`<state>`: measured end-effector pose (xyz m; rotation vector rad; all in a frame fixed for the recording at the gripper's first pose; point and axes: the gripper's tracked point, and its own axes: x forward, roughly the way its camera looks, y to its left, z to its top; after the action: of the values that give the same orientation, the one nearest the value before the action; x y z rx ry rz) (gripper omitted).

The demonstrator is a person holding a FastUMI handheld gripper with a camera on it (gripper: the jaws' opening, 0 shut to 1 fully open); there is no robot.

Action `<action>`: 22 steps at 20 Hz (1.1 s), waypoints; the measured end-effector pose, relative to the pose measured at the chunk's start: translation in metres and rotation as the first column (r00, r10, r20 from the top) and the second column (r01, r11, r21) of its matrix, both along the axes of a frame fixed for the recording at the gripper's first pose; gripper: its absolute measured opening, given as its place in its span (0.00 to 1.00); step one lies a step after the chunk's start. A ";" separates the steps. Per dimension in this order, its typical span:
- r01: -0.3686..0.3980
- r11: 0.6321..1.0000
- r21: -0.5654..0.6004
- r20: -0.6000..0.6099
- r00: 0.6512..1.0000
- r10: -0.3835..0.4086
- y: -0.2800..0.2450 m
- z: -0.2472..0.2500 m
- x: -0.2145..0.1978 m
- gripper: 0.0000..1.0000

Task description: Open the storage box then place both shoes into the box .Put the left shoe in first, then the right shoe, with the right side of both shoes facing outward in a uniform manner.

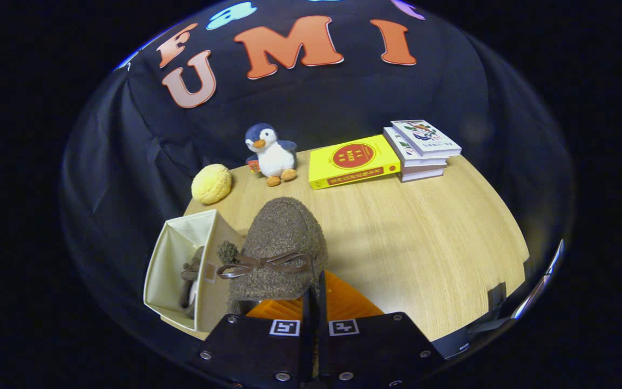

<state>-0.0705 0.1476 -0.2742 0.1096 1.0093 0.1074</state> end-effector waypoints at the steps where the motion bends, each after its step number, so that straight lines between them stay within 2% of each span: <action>1: -0.017 1.000 -0.002 -0.001 1.000 0.017 0.014 0.005 0.000 0.05; 7: -0.092 0.995 0.033 -0.002 0.996 0.092 0.112 0.017 0.008 0.05; 13: -0.164 0.986 0.036 -0.020 0.986 0.165 0.181 0.009 0.009 0.05; 19: -0.211 0.977 -0.034 -0.083 0.975 0.208 0.200 -0.029 -0.002 0.05; 22: -0.203 0.977 -0.069 -0.110 0.975 0.195 0.197 -0.045 -0.005 0.05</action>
<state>-0.0756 0.3444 -0.3193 -0.0599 1.1246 0.2467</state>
